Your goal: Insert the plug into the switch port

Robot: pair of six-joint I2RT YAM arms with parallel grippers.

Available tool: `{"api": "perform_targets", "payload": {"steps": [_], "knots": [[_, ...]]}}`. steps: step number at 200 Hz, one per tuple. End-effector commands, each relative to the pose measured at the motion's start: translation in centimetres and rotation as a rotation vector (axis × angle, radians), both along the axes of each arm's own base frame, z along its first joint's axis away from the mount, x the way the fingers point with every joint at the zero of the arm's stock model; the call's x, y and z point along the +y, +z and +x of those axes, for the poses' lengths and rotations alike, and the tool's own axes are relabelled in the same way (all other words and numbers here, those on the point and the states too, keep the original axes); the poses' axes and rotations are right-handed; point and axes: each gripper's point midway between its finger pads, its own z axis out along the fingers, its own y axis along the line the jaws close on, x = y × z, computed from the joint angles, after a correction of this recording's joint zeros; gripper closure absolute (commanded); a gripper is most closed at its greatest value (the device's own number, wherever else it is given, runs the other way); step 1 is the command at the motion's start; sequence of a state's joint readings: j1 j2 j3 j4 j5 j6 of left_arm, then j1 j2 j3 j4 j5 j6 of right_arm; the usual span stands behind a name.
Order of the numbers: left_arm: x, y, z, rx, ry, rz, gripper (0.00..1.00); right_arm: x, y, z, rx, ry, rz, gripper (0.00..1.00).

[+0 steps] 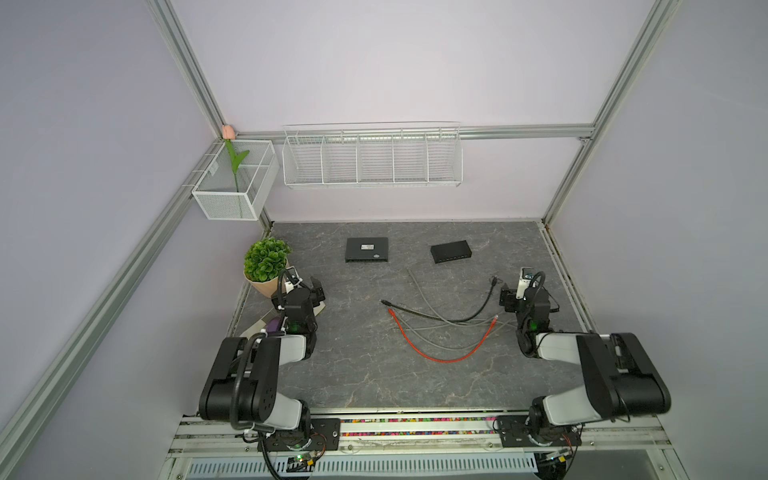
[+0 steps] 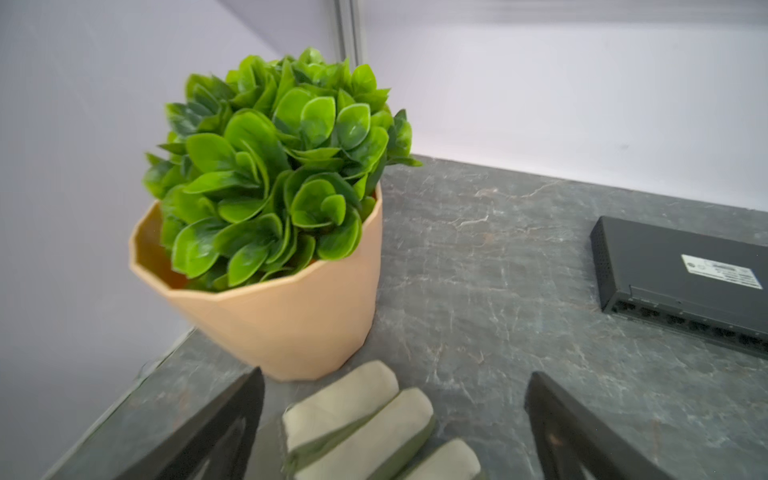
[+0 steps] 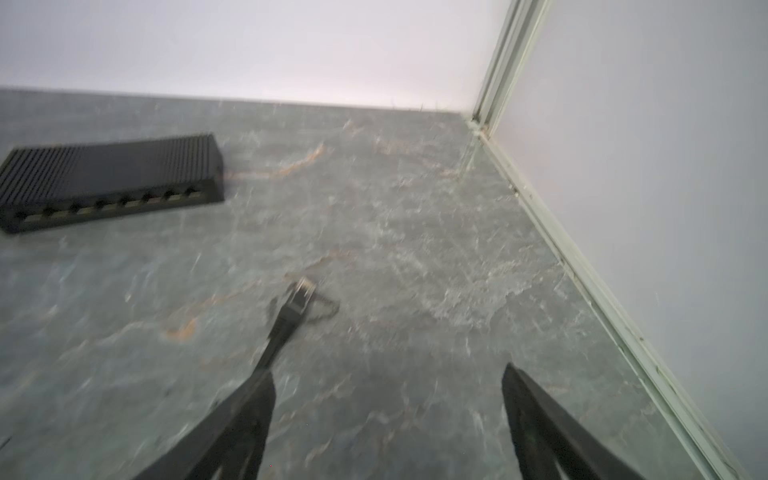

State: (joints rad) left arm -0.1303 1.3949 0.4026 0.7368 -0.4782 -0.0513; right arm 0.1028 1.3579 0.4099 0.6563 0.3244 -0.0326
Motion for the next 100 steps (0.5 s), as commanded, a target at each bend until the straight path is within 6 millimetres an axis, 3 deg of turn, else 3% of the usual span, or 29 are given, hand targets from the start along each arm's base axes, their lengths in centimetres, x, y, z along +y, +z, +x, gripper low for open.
{"api": "perform_targets", "payload": {"steps": [1, 21, 34, 47, 60, 67, 82, 100], "knots": [[2.1, 6.0, -0.2, -0.03, 0.16, 0.02, 0.01, 1.9, 8.0, 0.6, -0.032, 0.063, -0.011, 0.11], [1.5, 9.6, 1.8, 0.006, 0.132, -0.015, 0.01, 2.7, 11.6, 1.2, 0.094, 0.025, 0.145, 0.11], [0.2, 10.6, 4.3, 0.073, 0.047, -0.097, 0.03, 1.8, 9.9, 0.6, 0.291, -0.161, 0.343, 0.11], [-1.8, 11.0, 7.5, 0.138, -0.058, -0.192, 0.08, 7.8, 9.1, 2.2, 0.458, 0.145, 0.492, 0.11], [-4.5, 10.7, 10.6, 0.206, -0.165, -0.26, 0.11, 11.7, 8.5, 3.0, 0.546, 0.226, 0.478, 0.11], [-5.7, 10.4, 12.1, 0.228, -0.206, -0.297, 0.12, 15.1, 8.2, 3.1, 0.572, 0.315, 0.444, 0.11], [-7.8, 8.7, 14.7, 0.284, -0.267, -0.374, 0.13, 19.2, 7.1, 3.4, 0.638, 0.386, 0.375, 0.11], [-10.5, 6.4, 16.2, 0.385, -0.34, -0.433, 0.16, 22.9, 4.8, 3.1, 0.752, 0.439, 0.349, 0.07]]}}
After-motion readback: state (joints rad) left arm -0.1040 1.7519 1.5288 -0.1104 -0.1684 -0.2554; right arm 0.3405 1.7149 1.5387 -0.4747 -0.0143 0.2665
